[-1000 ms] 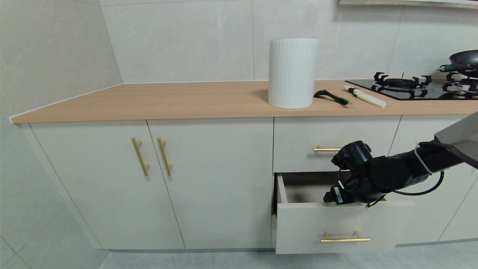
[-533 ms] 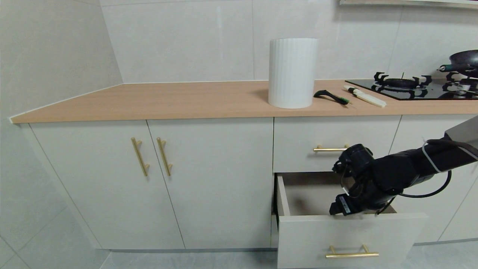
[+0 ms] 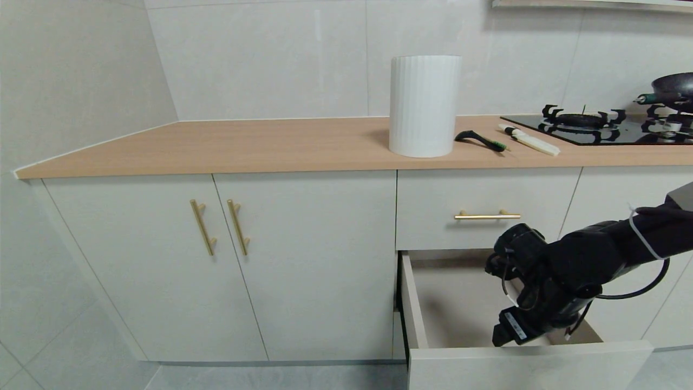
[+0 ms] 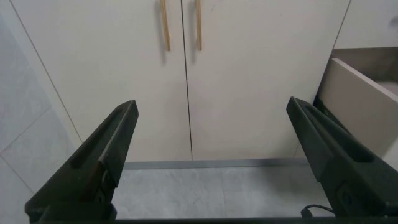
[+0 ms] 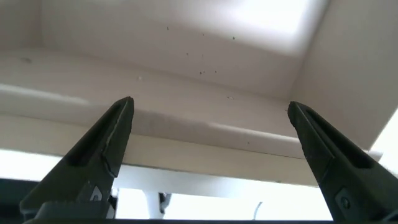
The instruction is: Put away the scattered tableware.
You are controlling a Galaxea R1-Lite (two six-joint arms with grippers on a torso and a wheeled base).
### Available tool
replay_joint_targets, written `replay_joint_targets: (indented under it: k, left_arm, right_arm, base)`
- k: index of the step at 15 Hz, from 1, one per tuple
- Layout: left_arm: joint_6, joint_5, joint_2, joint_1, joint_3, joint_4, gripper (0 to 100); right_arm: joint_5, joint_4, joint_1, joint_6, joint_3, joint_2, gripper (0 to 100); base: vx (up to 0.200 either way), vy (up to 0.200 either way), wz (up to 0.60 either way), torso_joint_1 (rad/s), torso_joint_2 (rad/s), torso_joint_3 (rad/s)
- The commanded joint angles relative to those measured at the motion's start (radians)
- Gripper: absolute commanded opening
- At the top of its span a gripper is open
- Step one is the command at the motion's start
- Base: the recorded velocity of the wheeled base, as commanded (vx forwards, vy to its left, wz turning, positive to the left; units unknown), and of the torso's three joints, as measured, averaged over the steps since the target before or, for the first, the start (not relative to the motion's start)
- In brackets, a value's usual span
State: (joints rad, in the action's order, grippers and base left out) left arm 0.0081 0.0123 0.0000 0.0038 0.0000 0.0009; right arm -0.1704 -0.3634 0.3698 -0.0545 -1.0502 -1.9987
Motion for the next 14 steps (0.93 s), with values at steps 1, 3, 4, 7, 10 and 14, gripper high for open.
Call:
replay_joint_targets:
  k: [1, 3, 4, 7, 10, 14]
  left_arm:
    - [0.0, 0.0, 0.0, 0.001, 0.0, -0.001, 100]
    - [0.0, 0.0, 0.0, 0.002, 0.0, 0.001, 100]
    - [0.0, 0.0, 0.0, 0.001, 0.0, 0.001, 100]
    - [0.0, 0.0, 0.0, 0.002, 0.0, -0.001, 100]
    - [0.0, 0.0, 0.0, 0.001, 0.0, -0.001, 100]
    - [0.0, 0.0, 0.0, 0.001, 0.0, 0.001, 100]
  right_arm:
    - [0.0, 0.0, 0.011, 0.012, 0.036, 0.044, 100]
    - [0.0, -0.017, 0.021, 0.033, 0.062, 0.055, 100]
    - [0.0, -0.035, 0.032, 0.044, 0.076, 0.063, 100]
    - [0.0, -0.077, 0.054, 0.051, 0.082, 0.067, 100]
    - [0.0, -0.152, 0.074, 0.073, 0.079, 0.071, 100]
    - [0.002, -0.163, 0.074, 0.074, 0.073, 0.09, 100]
  base:
    - [0.0, 0.0, 0.0, 0.0, 0.0, 0.0]
    - [0.0, 0.0, 0.0, 0.0, 0.0, 0.0]
    - [0.0, 0.0, 0.0, 0.0, 0.0, 0.0]
    - [0.0, 0.0, 0.0, 0.0, 0.0, 0.0]
    - [0.0, 0.0, 0.0, 0.0, 0.0, 0.0]
    - [0.0, 0.0, 0.0, 0.0, 0.0, 0.0]
